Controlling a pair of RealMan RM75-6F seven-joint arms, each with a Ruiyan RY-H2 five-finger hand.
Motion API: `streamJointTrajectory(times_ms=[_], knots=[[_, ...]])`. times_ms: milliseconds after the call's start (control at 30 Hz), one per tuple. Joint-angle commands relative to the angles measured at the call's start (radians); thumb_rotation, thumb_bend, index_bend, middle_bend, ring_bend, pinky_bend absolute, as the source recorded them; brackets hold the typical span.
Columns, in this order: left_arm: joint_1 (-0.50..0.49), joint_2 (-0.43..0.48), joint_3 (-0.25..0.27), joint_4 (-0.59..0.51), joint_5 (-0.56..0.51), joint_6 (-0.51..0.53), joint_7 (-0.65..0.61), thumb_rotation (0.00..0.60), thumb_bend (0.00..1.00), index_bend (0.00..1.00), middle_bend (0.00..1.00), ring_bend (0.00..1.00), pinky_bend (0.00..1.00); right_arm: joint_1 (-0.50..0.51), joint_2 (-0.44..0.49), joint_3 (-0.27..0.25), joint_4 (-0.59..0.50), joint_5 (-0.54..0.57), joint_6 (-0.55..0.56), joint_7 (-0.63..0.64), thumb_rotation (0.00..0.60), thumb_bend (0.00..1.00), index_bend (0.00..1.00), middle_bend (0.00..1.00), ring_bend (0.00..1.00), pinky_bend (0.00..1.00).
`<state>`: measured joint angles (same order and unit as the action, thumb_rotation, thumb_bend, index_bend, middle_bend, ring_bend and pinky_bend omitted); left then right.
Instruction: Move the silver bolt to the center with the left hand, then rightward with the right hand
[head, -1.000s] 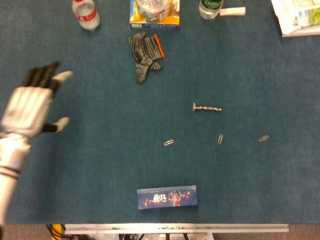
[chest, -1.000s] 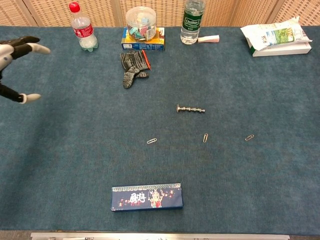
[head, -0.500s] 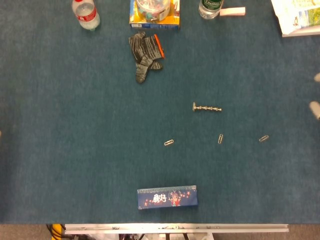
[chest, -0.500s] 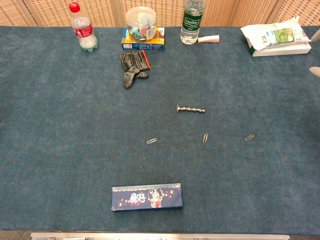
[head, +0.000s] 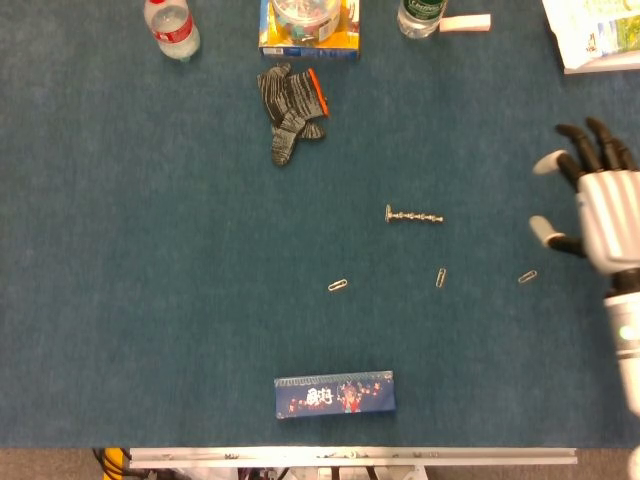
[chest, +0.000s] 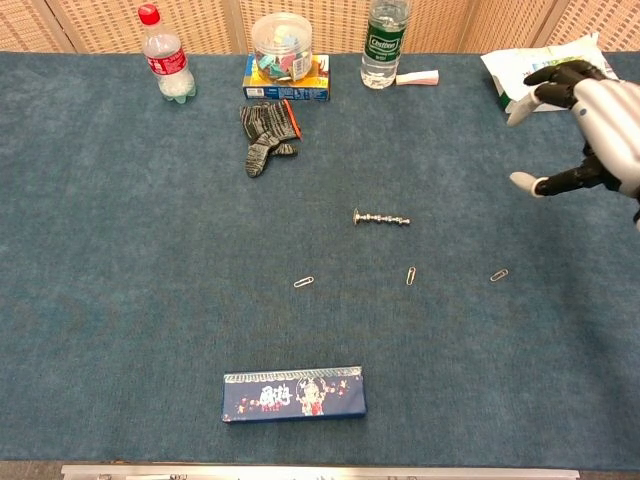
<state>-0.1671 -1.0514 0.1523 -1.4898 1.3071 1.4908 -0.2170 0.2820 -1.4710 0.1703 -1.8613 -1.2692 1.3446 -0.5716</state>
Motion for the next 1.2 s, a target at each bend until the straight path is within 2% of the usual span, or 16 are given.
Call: streamJointTrajectory(times_ms=[33, 367, 733, 1200], knots=[[0.024, -0.006, -0.011, 0.035, 0.019, -0.007, -0.039, 0.600, 0.20, 0.17, 0.00, 0.00, 0.00, 0.030, -0.077, 0.003, 0.028, 0.066, -0.011, -0.069, 0.600, 0.18, 0.41, 0.17, 0.06, 0.16], [0.064, -0.023, -0.042, 0.138, 0.050, -0.038, -0.141, 0.600, 0.20, 0.18, 0.00, 0.00, 0.00, 0.078, -0.212, 0.009, 0.094, 0.165, -0.008, -0.173, 0.600, 0.22, 0.42, 0.17, 0.06, 0.15], [0.095, -0.034, -0.070, 0.195, 0.071, -0.064, -0.198, 0.600, 0.20, 0.18, 0.00, 0.00, 0.00, 0.116, -0.259, 0.010, 0.084, 0.237, 0.007, -0.269, 0.600, 0.22, 0.42, 0.17, 0.06, 0.15], [0.121, -0.040, -0.098, 0.212, 0.092, -0.077, -0.218, 0.600, 0.20, 0.19, 0.00, 0.00, 0.00, 0.162, -0.296, 0.011, 0.061, 0.338, 0.058, -0.430, 0.600, 0.23, 0.42, 0.17, 0.06, 0.14]])
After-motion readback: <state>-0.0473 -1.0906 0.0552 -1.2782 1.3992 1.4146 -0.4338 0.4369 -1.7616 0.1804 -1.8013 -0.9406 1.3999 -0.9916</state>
